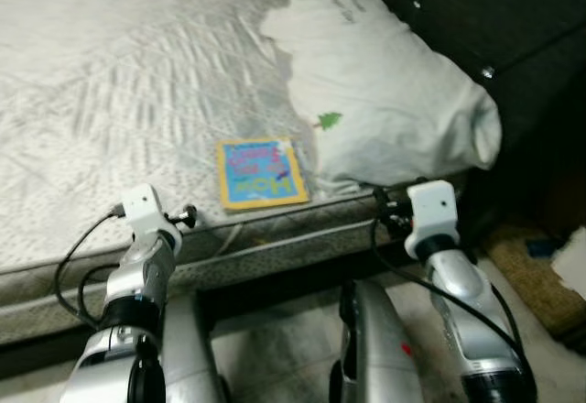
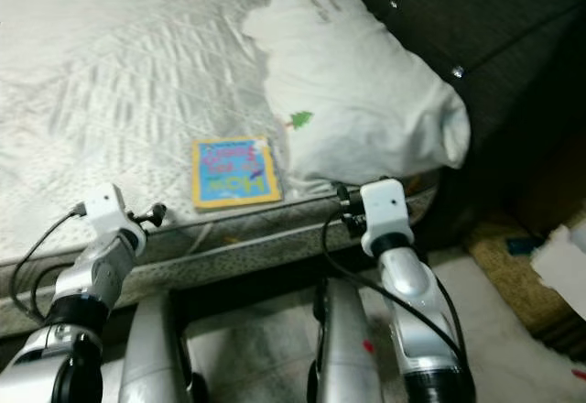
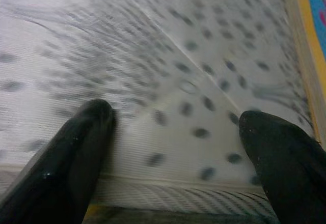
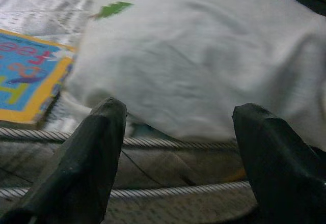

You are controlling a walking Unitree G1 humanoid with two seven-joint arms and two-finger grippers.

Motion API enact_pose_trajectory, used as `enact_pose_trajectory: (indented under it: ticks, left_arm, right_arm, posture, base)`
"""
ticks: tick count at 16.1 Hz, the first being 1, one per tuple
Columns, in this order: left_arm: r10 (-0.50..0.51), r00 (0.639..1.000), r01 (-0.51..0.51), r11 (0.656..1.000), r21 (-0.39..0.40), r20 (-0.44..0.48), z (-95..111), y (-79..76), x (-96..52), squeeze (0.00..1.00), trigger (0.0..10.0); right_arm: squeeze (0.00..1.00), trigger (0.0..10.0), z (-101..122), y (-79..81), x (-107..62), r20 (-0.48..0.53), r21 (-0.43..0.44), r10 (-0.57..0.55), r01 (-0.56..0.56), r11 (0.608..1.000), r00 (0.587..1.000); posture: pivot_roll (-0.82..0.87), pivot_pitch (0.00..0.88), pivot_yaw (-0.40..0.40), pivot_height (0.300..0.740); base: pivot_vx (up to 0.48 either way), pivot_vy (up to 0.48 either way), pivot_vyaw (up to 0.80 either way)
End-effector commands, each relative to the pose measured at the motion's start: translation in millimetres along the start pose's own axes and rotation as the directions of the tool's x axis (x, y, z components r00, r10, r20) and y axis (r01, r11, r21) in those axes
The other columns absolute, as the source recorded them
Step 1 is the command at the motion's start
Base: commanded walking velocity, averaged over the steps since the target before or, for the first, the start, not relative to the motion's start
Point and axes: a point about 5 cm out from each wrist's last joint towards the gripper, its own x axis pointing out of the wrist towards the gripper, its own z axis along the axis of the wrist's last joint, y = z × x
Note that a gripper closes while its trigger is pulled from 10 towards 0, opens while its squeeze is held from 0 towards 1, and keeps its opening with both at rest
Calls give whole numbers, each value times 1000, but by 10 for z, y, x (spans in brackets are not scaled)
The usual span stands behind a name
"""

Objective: Clean up the room

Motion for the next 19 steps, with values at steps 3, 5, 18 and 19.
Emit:
enact_pose_trajectory:
  ticks: [3,5,18,19]
  left_arm:
    - [-18,1000,18,1000,1,-24,5,-35,50,1000,10000]
    - [-51,996,52,999,6,-66,-45,-111,73,706,10000]
    - [-208,966,219,974,54,-156,-103,-429,106,0,10000]
    - [-223,962,234,971,52,-160,-105,-464,104,16,10000]
  right_arm:
    - [0,10000,20,-117,-116,-20,-26,-8,7,1000,1000]
    - [0,10000,13,-178,-220,-48,-36,-10,8,999,999]
    - [0,10000,70,-96,-263,-80,-19,35,-37,999,996]
    - [0,10000,71,-90,-249,-79,-18,36,-37,999,996]
  posture:
    - [-138,116,-17,506]
    - [-153,126,-20,506]
    - [-157,111,-20,506]
    - [-155,109,-20,506]
  base:
    - [0,0,0]
    - [0,0,0]
    - [0,0,0]
    - [0,0,0]
